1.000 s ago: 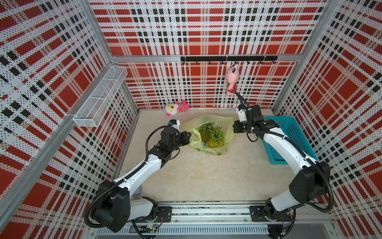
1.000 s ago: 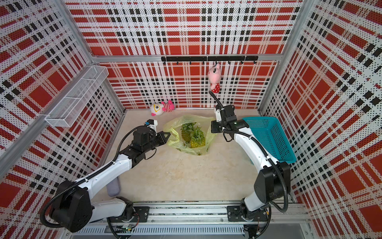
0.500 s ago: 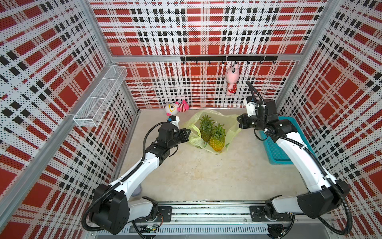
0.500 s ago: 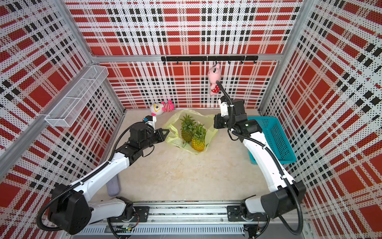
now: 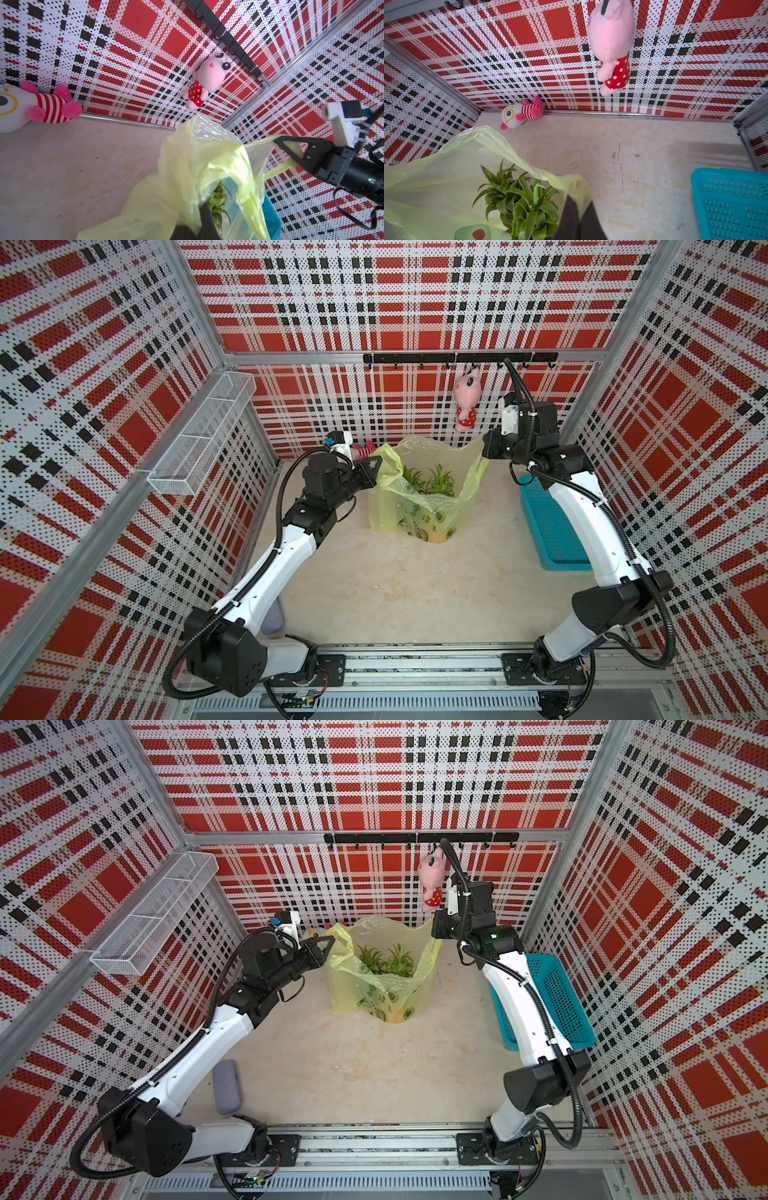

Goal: Place the pineapple into a plastic bag & tie a knot
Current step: Adjust the plastic bag at the center of the board.

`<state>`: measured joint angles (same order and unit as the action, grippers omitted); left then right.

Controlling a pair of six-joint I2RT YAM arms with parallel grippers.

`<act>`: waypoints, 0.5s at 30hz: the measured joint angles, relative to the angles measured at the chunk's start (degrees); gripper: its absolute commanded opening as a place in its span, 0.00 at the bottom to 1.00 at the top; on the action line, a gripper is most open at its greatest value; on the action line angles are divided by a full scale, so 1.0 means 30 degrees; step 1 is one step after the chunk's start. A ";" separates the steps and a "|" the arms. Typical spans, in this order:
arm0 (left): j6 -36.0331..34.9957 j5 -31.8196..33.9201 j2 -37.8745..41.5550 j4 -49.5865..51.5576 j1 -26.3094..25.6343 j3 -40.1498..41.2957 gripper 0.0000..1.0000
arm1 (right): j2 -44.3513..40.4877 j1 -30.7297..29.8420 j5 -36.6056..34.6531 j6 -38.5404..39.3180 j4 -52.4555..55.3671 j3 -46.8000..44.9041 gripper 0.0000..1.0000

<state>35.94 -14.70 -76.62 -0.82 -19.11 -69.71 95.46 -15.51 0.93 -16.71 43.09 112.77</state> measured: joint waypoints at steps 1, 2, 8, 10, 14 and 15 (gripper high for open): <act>-0.0007 -0.0058 -0.0284 -0.0036 0.0058 -0.0182 0.00 | 0.0386 0.0102 0.0000 -0.0015 -0.0007 0.0357 0.00; -0.0007 -0.0124 -0.0590 -0.0036 0.0117 -0.0357 0.00 | 0.0714 0.0160 0.0007 -0.0022 -0.0007 0.0670 0.00; -0.0066 -0.0452 -0.2178 0.0262 0.0393 -0.0765 0.00 | 0.2382 0.0284 0.0605 -0.0022 0.0153 0.2135 0.00; -0.0102 -0.0539 -0.2208 0.0488 0.0393 -0.0597 0.00 | 0.2091 0.0284 0.0976 -0.0036 -0.0138 0.1239 0.00; -0.0306 -0.0765 -0.1632 0.0648 0.0401 0.0823 0.00 | 0.0219 0.0211 0.1581 -0.0182 -0.0860 -0.3096 0.00; -0.0481 -0.0867 -0.1450 0.0765 0.0423 0.1348 0.00 | -0.0277 0.0102 0.1639 -0.0255 -0.0918 -0.4204 0.00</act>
<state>34.50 -17.30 -80.97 1.48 -17.85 -65.67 94.63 -15.20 5.85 -17.47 40.34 100.16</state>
